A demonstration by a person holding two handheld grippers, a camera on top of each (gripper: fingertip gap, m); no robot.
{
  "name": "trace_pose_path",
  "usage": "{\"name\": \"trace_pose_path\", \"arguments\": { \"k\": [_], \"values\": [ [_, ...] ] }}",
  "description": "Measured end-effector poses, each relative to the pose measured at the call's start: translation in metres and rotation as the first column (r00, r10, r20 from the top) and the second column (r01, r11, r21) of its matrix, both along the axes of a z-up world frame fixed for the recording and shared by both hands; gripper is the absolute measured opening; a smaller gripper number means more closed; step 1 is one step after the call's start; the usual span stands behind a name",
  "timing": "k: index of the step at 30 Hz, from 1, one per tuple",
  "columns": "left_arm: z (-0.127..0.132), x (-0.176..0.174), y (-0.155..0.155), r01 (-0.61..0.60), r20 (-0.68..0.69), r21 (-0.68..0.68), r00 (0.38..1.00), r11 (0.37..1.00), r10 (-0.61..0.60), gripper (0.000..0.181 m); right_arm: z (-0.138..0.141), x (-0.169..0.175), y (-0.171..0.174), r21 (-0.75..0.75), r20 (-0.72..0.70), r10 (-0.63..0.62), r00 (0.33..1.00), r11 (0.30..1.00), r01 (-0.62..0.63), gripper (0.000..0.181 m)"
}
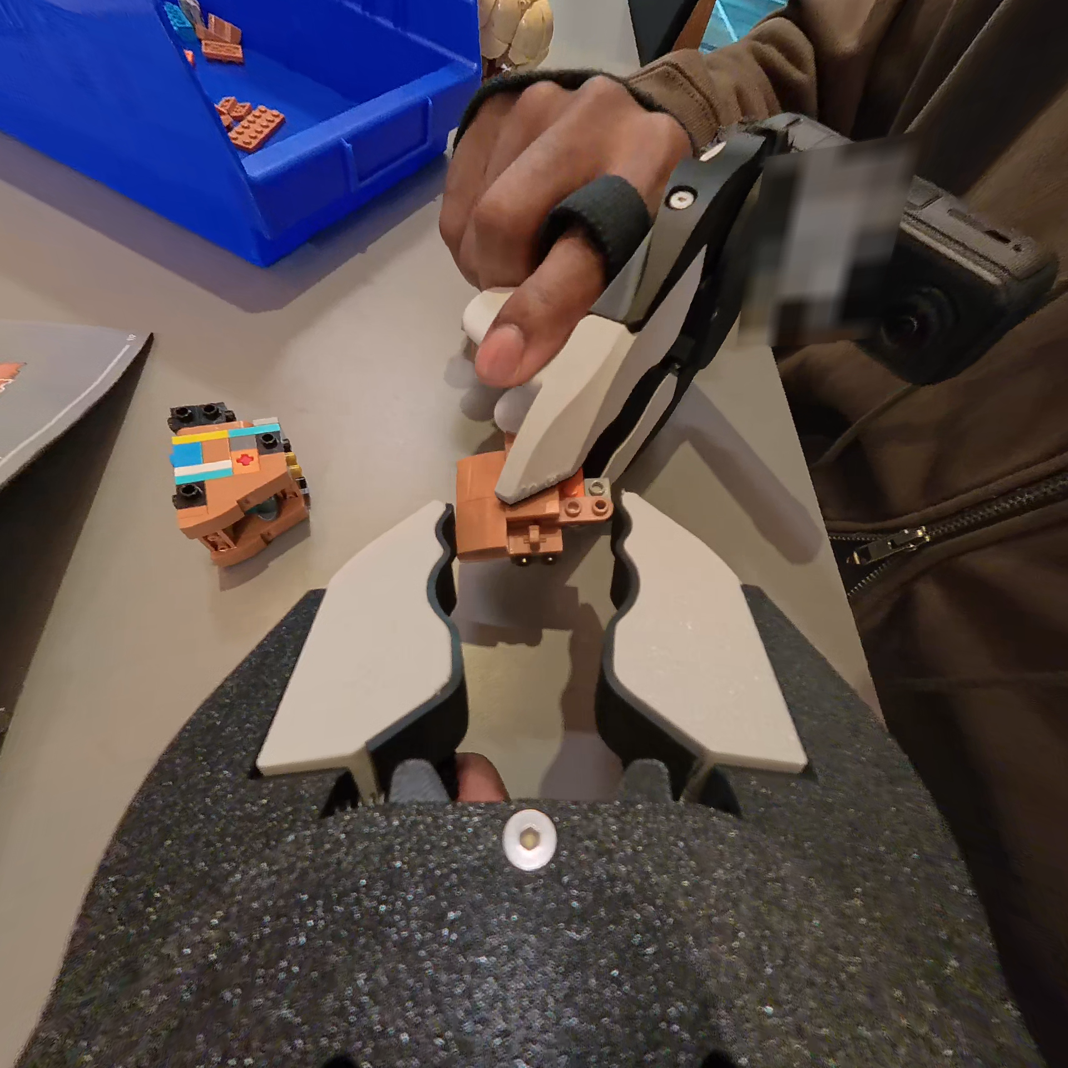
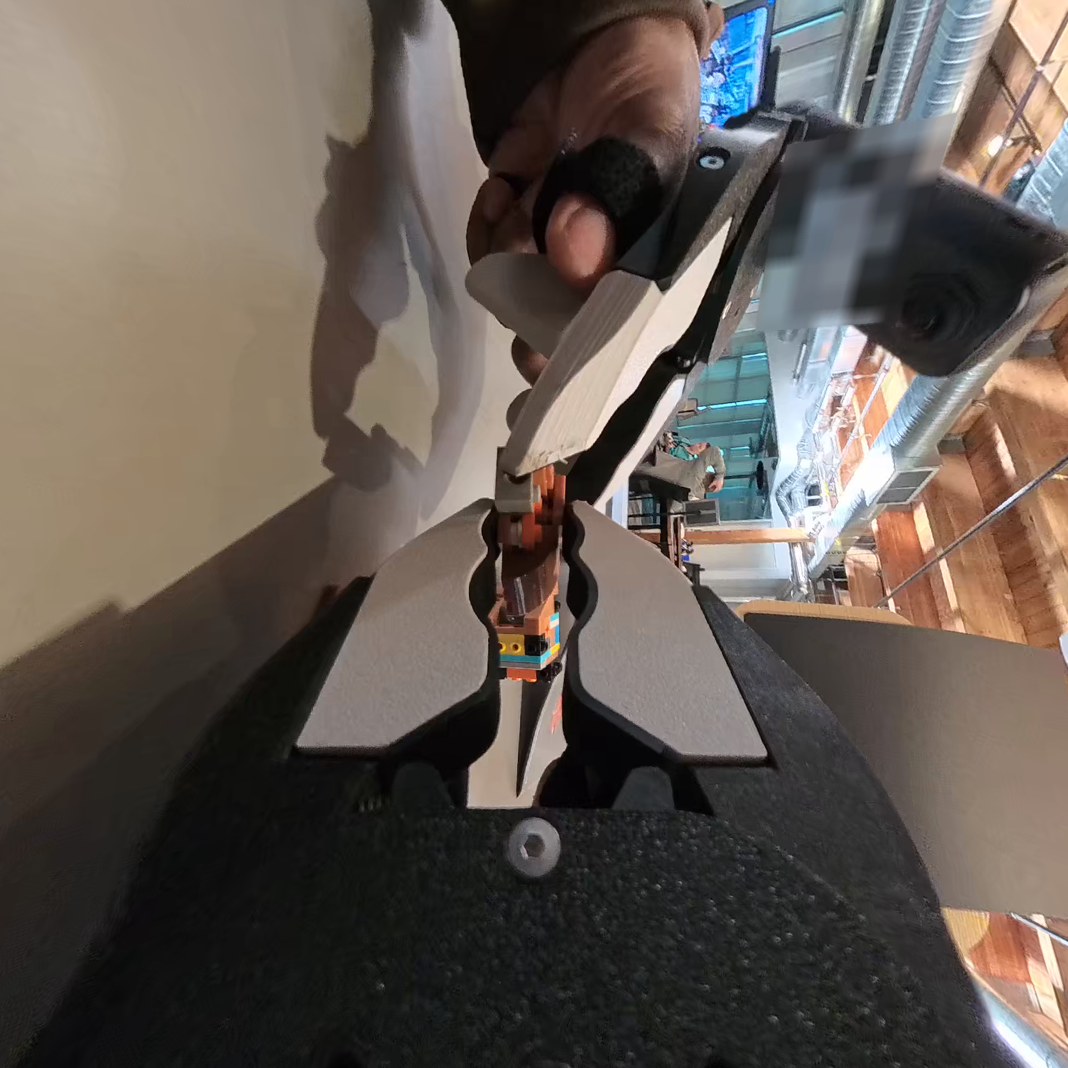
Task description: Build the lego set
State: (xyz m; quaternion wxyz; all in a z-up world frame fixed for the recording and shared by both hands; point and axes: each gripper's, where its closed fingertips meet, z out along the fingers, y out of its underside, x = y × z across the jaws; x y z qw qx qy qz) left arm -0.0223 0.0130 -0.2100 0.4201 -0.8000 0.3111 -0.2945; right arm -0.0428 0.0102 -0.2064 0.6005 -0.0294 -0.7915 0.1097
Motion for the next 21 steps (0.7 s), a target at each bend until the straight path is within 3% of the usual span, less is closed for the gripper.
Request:
{"name": "trace_pose_path", "arguments": {
  "k": [13,17,21],
  "values": [
    [0.003,0.006,-0.002,0.02,0.066,-0.027,0.998,0.999,-0.018,0.052,0.002,0.005,-0.003,-0.032,0.055,0.022,0.998,0.999,-0.021,0.018],
    [0.013,0.005,0.0,0.006,0.114,0.008,0.993,1.0,-0.007,0.051,0.008,0.004,-0.001,-0.132,0.044,0.012,0.999,0.991,-0.006,0.018],
    [0.028,0.0,0.001,0.001,0.082,0.148,0.997,0.989,-0.013,0.055,0.017,0.003,0.003,-0.303,0.067,0.016,0.998,0.953,0.005,0.017]
  ]
}}
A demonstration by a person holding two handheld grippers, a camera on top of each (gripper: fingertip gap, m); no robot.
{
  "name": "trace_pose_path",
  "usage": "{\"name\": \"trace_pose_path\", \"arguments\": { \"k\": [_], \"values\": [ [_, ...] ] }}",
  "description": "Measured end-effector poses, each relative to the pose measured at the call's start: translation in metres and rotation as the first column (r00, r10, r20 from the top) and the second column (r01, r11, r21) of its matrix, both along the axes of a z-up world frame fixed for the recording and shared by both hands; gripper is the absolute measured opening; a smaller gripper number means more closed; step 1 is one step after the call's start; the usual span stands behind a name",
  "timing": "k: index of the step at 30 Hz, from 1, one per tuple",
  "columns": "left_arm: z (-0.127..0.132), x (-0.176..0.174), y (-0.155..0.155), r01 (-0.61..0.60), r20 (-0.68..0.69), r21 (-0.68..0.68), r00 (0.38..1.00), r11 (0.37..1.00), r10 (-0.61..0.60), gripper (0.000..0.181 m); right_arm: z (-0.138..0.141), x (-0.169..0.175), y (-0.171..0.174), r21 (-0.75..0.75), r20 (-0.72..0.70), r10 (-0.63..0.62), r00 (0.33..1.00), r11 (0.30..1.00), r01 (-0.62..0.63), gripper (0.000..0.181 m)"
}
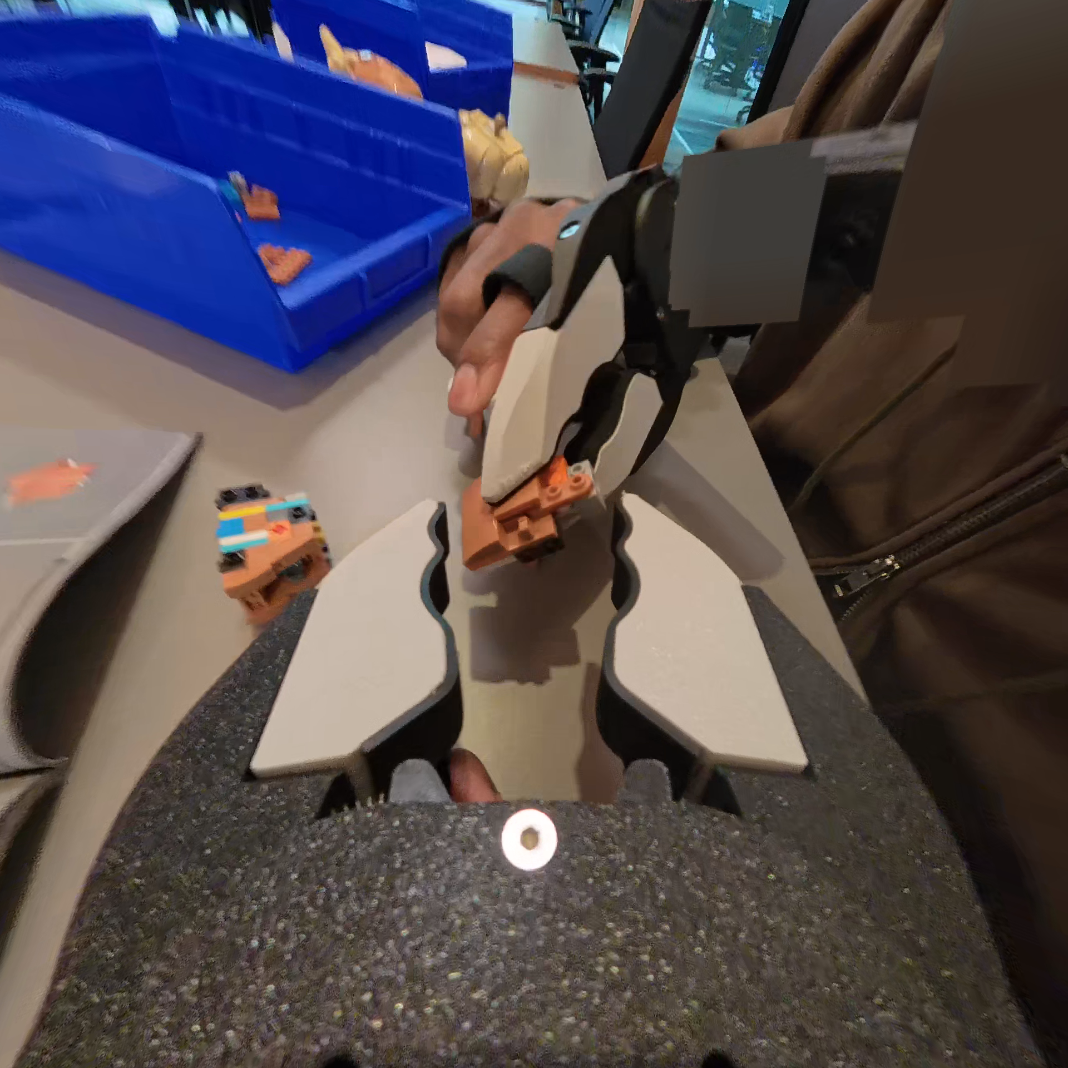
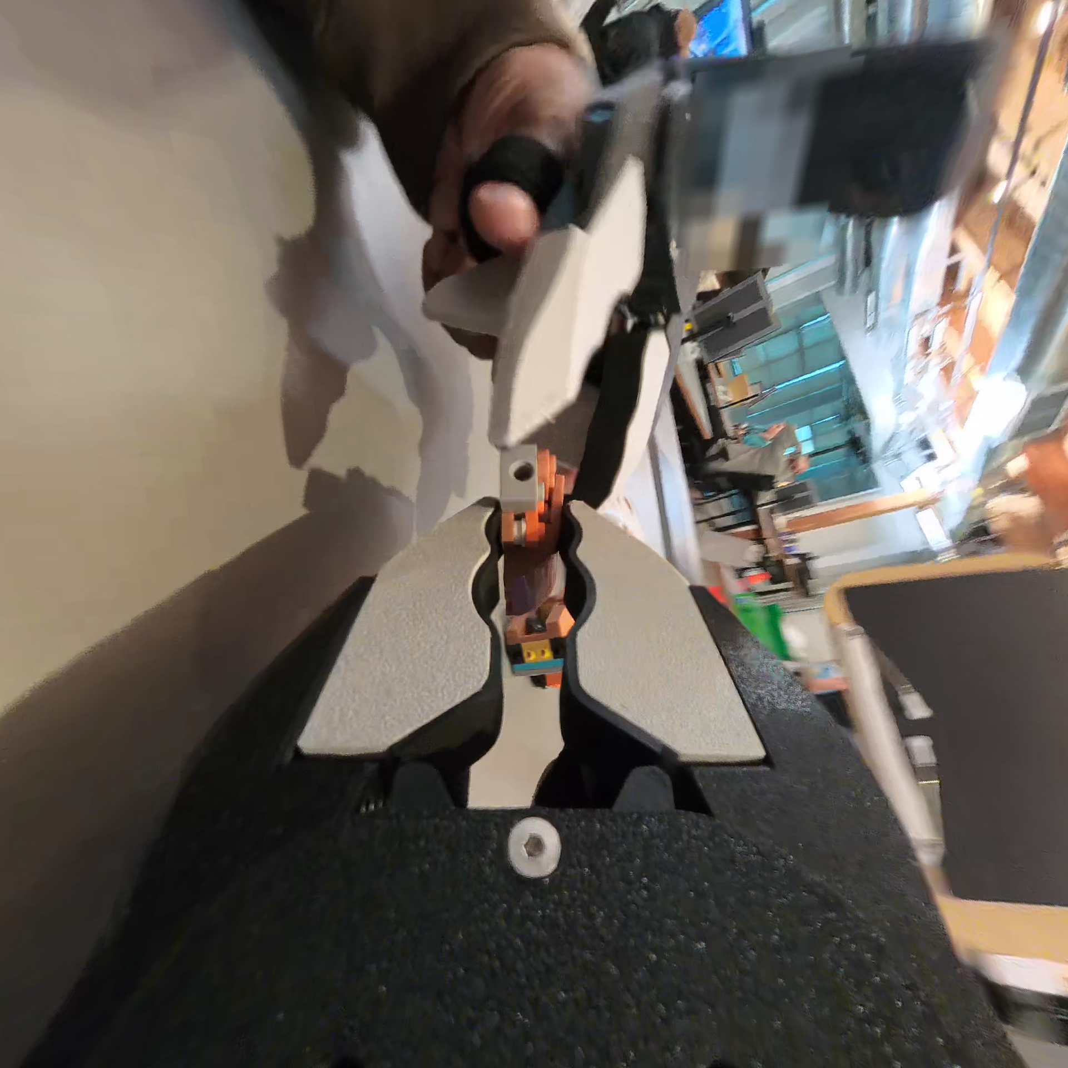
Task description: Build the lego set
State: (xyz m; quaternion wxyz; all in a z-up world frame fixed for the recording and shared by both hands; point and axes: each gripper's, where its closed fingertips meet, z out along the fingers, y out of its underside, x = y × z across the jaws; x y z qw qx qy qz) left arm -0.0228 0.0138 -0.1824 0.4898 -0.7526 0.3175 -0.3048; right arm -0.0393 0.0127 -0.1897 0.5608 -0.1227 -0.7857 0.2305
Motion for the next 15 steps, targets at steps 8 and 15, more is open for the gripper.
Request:
{"name": "trace_pose_path", "arguments": {
  "k": [8,15],
  "values": [
    [0.016,-0.001,-0.002,0.058,-0.261,0.42,0.963,0.906,0.06,0.041,0.013,0.004,0.002,-0.284,0.057,0.039,0.998,0.959,-0.021,0.017],
    [0.01,0.004,0.003,0.085,-0.347,0.502,0.932,0.861,0.11,0.034,0.013,0.004,0.001,-0.313,0.077,0.045,0.996,0.95,-0.019,0.017]
  ]
}}
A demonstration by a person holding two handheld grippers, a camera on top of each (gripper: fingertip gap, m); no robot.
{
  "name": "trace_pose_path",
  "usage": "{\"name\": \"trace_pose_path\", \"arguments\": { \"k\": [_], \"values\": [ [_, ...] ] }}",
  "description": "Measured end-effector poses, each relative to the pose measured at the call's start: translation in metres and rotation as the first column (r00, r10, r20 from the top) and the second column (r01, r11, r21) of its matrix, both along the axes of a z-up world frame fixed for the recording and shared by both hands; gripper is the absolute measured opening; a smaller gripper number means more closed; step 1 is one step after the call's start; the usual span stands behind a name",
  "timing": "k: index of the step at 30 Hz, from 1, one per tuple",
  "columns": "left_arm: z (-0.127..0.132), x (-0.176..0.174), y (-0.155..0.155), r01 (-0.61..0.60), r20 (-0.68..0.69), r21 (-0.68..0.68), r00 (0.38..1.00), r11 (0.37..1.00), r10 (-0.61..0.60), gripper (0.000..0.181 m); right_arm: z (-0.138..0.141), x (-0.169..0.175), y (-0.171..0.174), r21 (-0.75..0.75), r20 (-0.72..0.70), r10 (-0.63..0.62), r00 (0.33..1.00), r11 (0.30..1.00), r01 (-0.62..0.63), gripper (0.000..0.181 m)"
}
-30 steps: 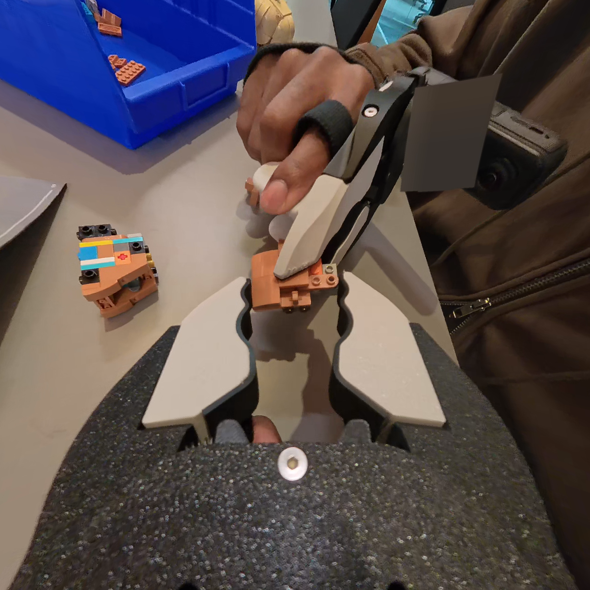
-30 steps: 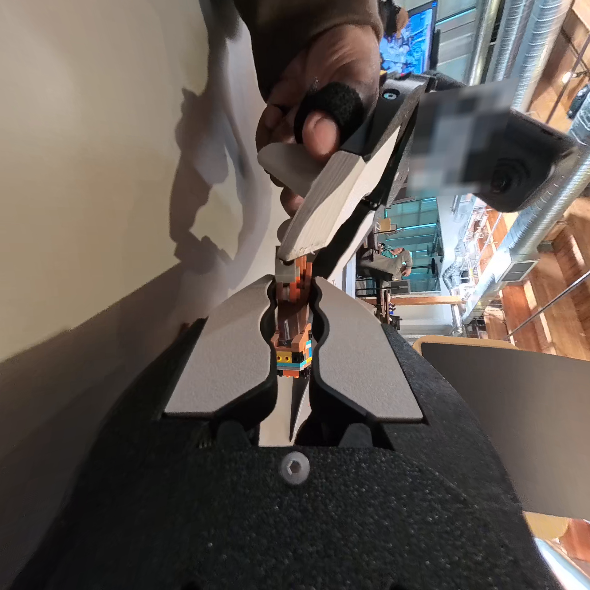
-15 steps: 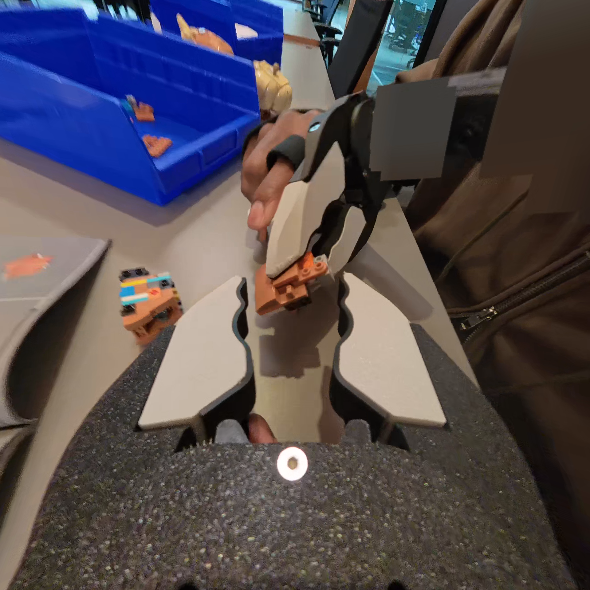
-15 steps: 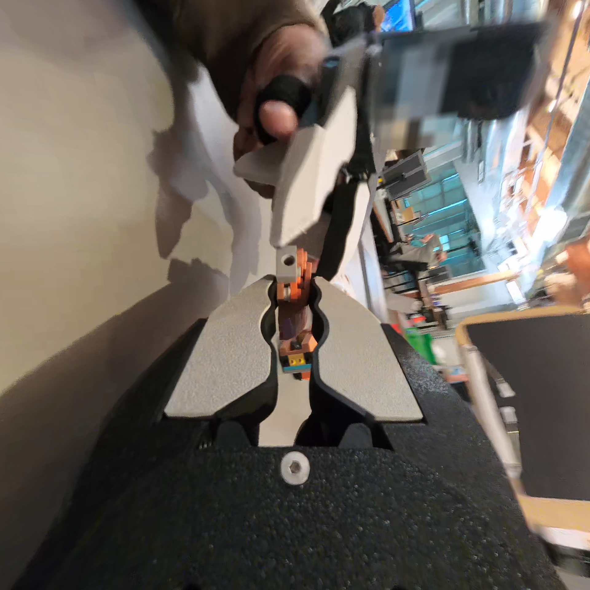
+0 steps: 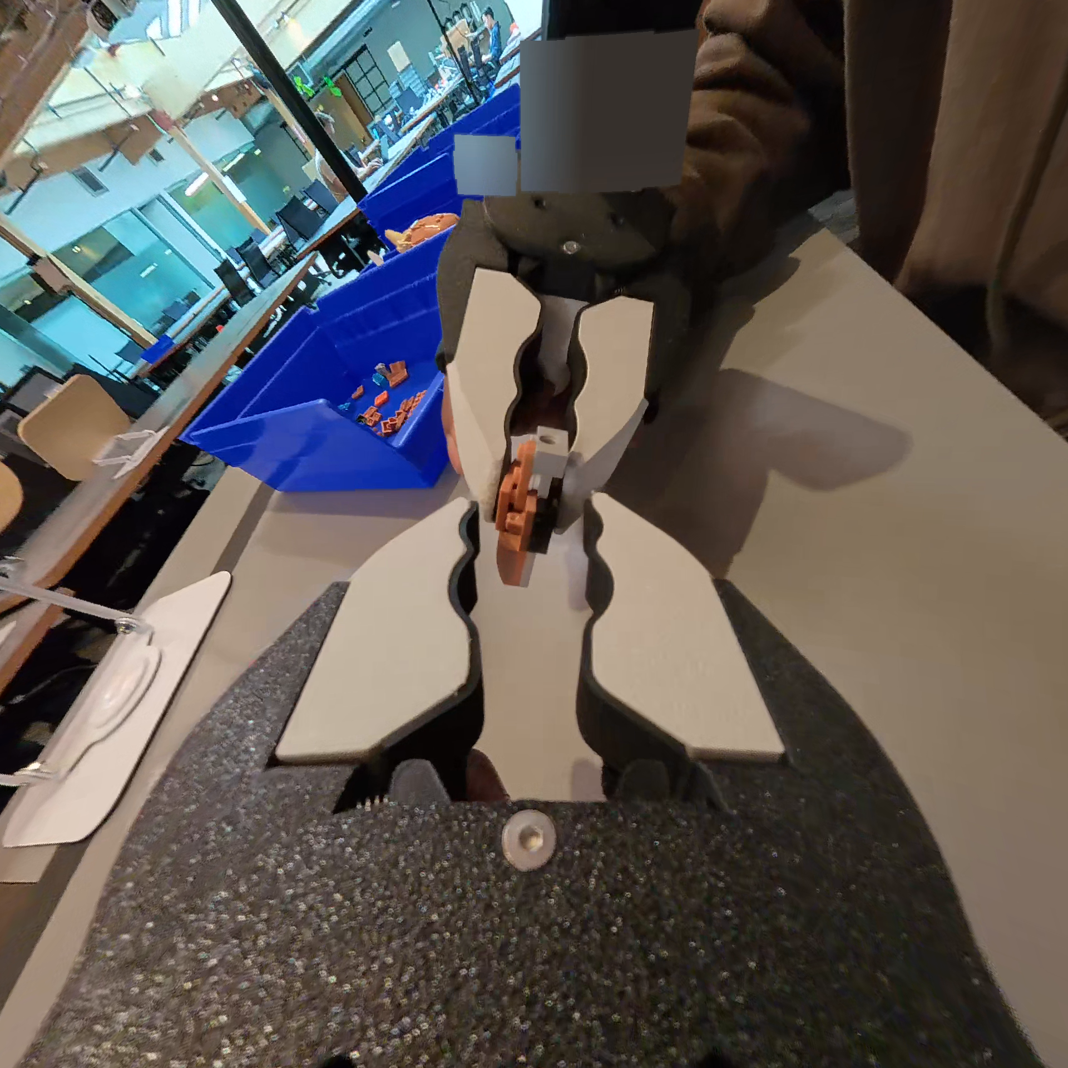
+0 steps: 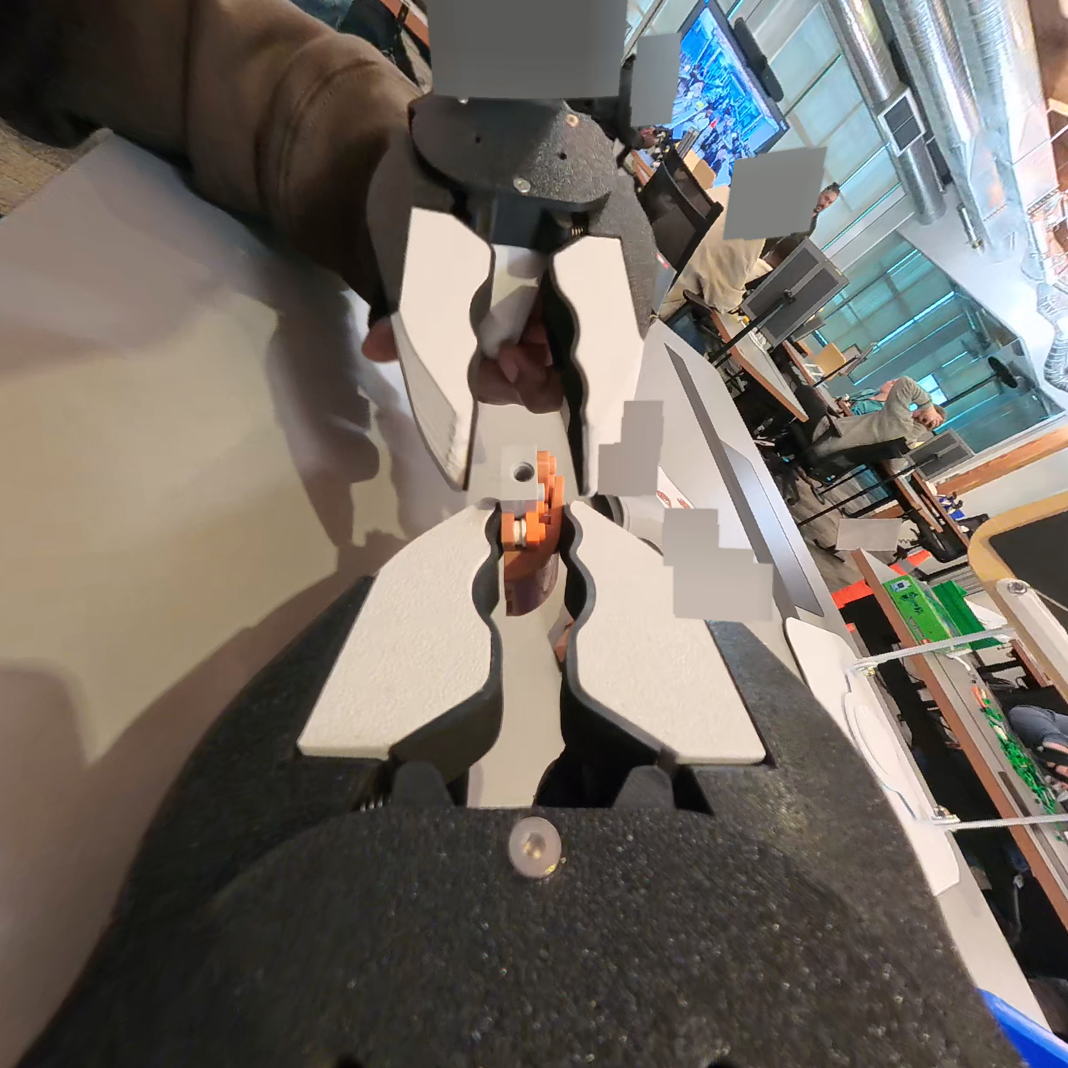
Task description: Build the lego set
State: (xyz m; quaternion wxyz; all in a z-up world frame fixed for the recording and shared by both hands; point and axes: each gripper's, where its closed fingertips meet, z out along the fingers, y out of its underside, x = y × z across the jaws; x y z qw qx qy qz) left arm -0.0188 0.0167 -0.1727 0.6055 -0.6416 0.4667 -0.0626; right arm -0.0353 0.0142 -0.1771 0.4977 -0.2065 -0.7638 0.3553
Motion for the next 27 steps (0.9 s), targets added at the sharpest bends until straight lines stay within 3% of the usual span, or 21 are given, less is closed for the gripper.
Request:
{"name": "trace_pose_path", "arguments": {
  "k": [7,12,27],
  "values": [
    [-0.0016,0.0014,0.0036,-0.028,-0.071,0.07,0.997,0.997,0.033,0.025,-0.0019,-0.0009,0.0019,0.012,0.011,-0.009,1.0,1.0,0.009,0.017],
    [-0.0029,0.0016,0.0016,-0.021,-0.069,0.039,0.997,0.999,0.023,0.017,-0.0047,0.0004,-0.0006,0.03,0.026,0.004,1.0,1.0,-0.005,0.017],
    [-0.0033,0.0027,0.001,-0.026,-0.063,0.016,0.998,1.0,0.027,0.017,-0.0065,0.0013,-0.0017,0.038,0.047,0.015,0.999,0.999,-0.016,0.017]
  ]
}}
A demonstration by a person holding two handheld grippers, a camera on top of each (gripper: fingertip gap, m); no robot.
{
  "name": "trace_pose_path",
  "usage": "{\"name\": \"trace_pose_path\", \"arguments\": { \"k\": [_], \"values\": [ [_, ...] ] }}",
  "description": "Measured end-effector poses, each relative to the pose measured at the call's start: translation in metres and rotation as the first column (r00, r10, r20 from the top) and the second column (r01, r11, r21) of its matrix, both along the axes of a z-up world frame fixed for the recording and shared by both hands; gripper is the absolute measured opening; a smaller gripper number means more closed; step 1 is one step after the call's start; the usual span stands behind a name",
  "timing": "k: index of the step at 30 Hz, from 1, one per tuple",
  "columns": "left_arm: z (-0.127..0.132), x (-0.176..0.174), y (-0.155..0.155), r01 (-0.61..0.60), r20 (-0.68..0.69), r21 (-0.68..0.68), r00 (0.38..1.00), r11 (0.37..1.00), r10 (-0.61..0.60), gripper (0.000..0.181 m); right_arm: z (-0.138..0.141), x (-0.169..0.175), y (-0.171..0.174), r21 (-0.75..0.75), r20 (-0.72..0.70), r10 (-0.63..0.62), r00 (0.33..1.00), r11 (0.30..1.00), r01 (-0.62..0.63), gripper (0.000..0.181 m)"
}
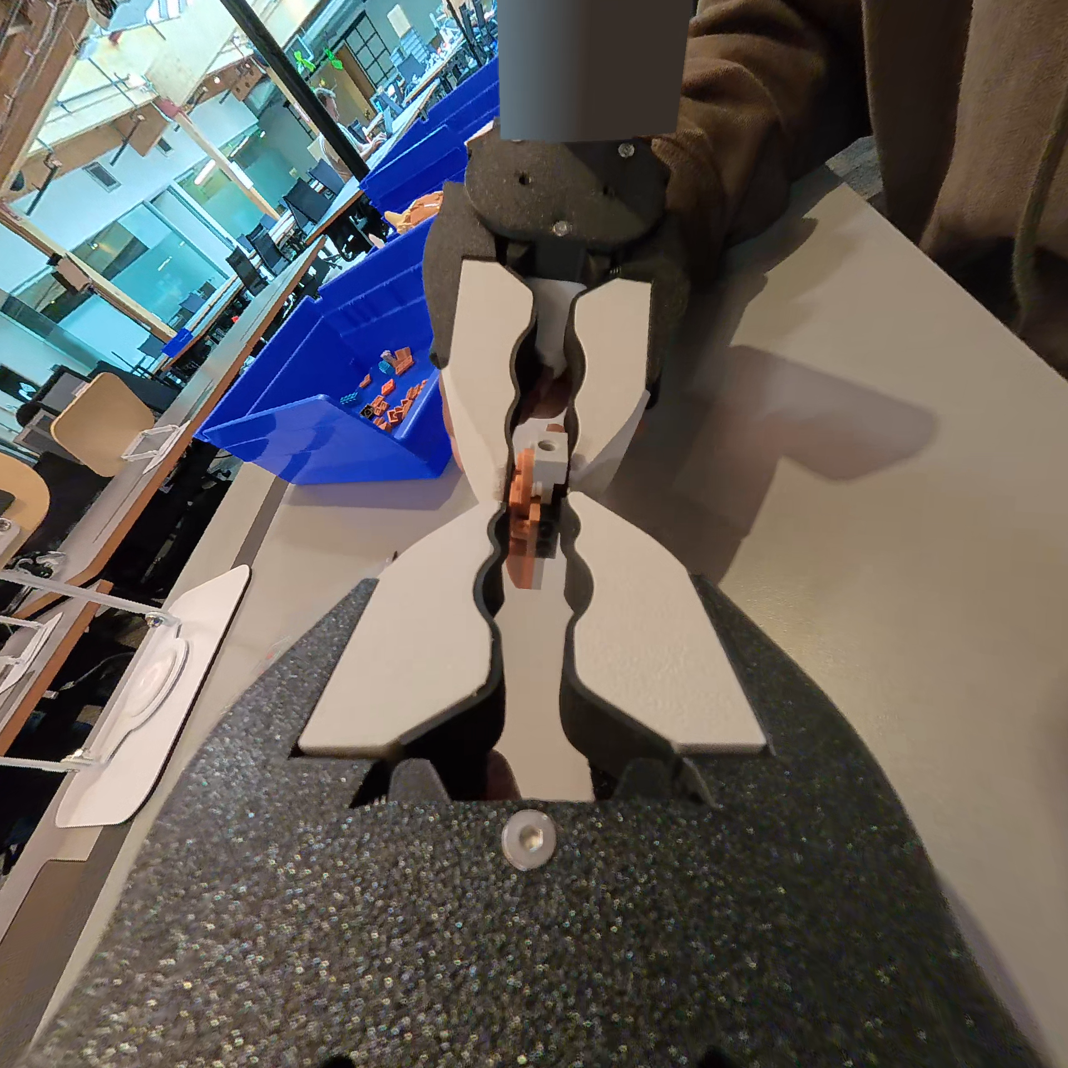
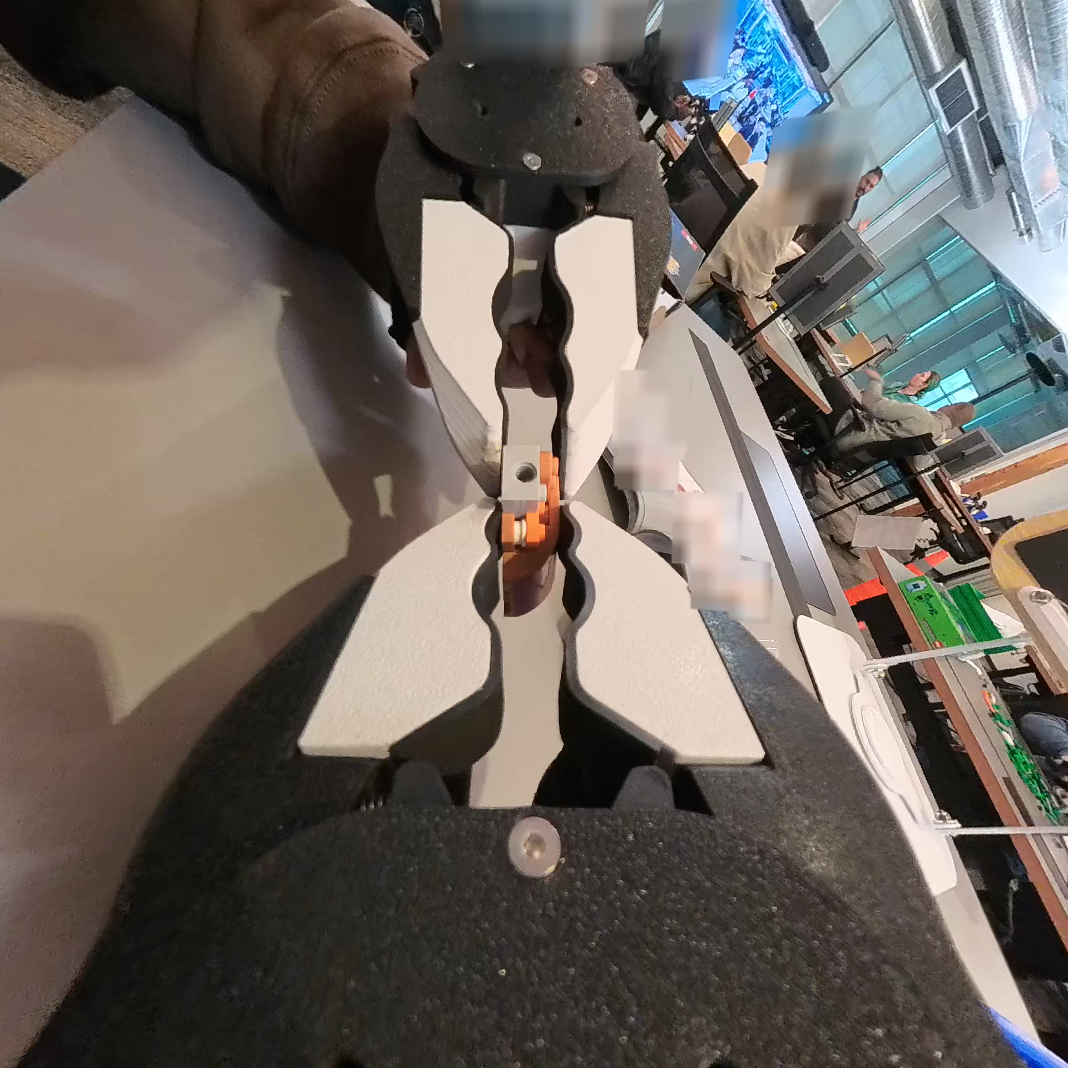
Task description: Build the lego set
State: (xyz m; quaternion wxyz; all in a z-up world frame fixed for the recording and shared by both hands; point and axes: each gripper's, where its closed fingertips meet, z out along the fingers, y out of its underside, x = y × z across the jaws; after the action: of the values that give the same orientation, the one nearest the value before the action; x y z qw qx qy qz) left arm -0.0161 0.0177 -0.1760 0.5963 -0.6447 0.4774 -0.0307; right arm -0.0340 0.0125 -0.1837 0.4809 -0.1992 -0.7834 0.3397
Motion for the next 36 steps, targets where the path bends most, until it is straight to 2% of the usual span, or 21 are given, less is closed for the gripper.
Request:
{"name": "trace_pose_path", "arguments": {
  "k": [8,15,21,28,30,32,36],
  "values": [
    [0.0,-0.004,0.005,-0.021,0.004,0.019,1.0,1.0,0.021,0.017,0.001,-0.004,0.005,0.064,-0.041,-0.037,0.998,0.997,0.04,0.017],
    [0.004,-0.006,0.008,-0.039,-0.027,0.13,0.999,0.991,0.043,0.021,0.002,-0.007,0.009,0.094,-0.095,-0.079,0.992,0.992,0.088,0.017],
    [0.006,-0.006,0.009,-0.047,-0.09,0.212,0.994,0.976,0.067,0.017,0.006,-0.008,0.012,0.084,-0.112,-0.101,0.989,0.99,0.11,0.017],
    [0.007,-0.006,0.008,-0.045,-0.108,0.234,0.992,0.971,0.072,0.017,0.012,-0.009,0.016,0.068,-0.146,-0.131,0.981,0.987,0.142,0.032],
    [0.008,-0.006,0.008,-0.045,-0.106,0.237,0.992,0.97,0.072,0.017,0.011,-0.009,0.015,0.081,-0.153,-0.122,0.981,0.987,0.136,0.029],
    [0.008,-0.005,0.007,-0.036,-0.108,0.236,0.992,0.971,0.063,0.017,0.008,-0.007,0.011,0.111,-0.157,-0.097,0.983,0.987,0.115,0.018],
    [0.008,-0.002,0.006,-0.027,-0.099,0.231,0.994,0.973,0.051,0.017,0.008,-0.004,0.009,0.134,-0.152,-0.079,0.985,0.986,0.099,0.017]
  ]
}}
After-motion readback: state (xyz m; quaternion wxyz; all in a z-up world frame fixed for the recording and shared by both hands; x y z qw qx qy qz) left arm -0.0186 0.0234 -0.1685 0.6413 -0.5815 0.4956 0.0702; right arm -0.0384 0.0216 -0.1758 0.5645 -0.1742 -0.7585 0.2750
